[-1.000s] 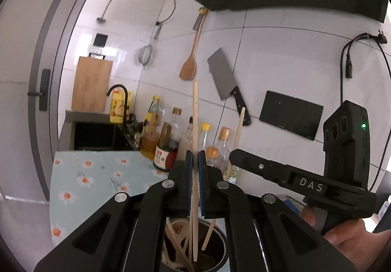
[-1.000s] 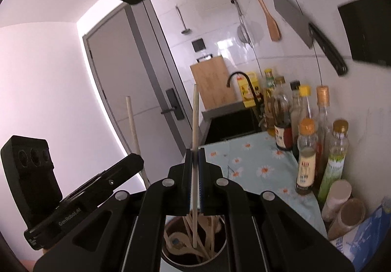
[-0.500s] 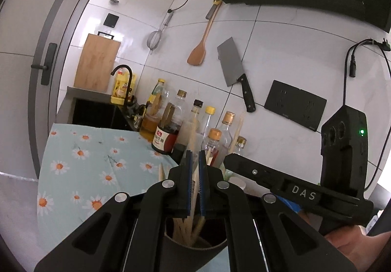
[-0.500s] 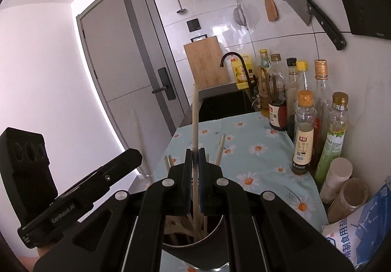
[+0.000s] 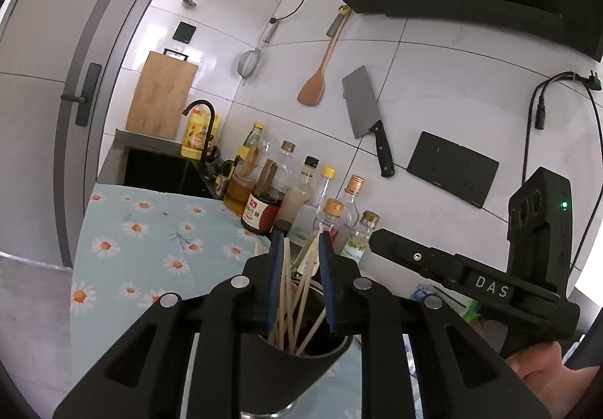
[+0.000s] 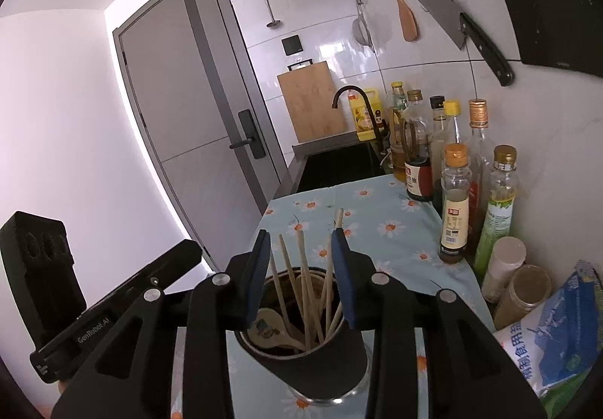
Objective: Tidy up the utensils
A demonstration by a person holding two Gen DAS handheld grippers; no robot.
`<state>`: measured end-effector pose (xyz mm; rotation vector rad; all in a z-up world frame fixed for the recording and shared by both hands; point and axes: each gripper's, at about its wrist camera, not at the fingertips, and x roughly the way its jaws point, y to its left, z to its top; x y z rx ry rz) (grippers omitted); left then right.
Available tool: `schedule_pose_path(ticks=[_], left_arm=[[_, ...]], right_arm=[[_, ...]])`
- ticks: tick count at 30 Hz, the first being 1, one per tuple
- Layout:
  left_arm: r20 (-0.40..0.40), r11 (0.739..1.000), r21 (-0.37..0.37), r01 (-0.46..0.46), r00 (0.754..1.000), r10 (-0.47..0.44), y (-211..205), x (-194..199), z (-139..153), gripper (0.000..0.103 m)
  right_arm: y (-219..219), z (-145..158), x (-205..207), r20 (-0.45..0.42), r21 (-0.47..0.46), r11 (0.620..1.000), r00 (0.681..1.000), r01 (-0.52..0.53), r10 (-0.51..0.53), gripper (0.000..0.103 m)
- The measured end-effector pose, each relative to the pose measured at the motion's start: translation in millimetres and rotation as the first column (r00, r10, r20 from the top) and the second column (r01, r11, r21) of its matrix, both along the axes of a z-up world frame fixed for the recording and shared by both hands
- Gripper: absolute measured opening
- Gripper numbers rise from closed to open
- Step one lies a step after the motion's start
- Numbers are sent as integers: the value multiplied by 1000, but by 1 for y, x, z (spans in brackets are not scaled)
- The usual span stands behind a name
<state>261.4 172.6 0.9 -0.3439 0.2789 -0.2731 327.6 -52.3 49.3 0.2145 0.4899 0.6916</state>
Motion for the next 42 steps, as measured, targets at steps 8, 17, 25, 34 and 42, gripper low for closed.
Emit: schedule_pose_path(ticks=[8, 17, 25, 34, 42], left_arm=[[-23, 998, 53, -47, 999, 48, -13, -36, 11, 34], [-44, 982, 138, -129, 990, 136, -51, -78, 21, 74], [-35, 954, 197, -228, 970, 239, -87, -117, 32, 96], [-94, 929, 224, -293, 943, 320, -115, -163, 23, 96], [-139, 917, 253, -307, 927, 349, -140, -196, 6, 96]], right_arm=[[-21, 10, -26, 41, -35, 999, 999, -28, 30, 48], [-59, 19, -51, 48, -40, 995, 995, -89, 91, 94], [-104, 25, -80, 78, -8, 990, 987, -140, 140, 98], [-147, 11, -118, 68, -22, 982, 980, -185, 186, 98], [-170, -10, -139, 48, -71, 982, 983, -175, 178, 98]])
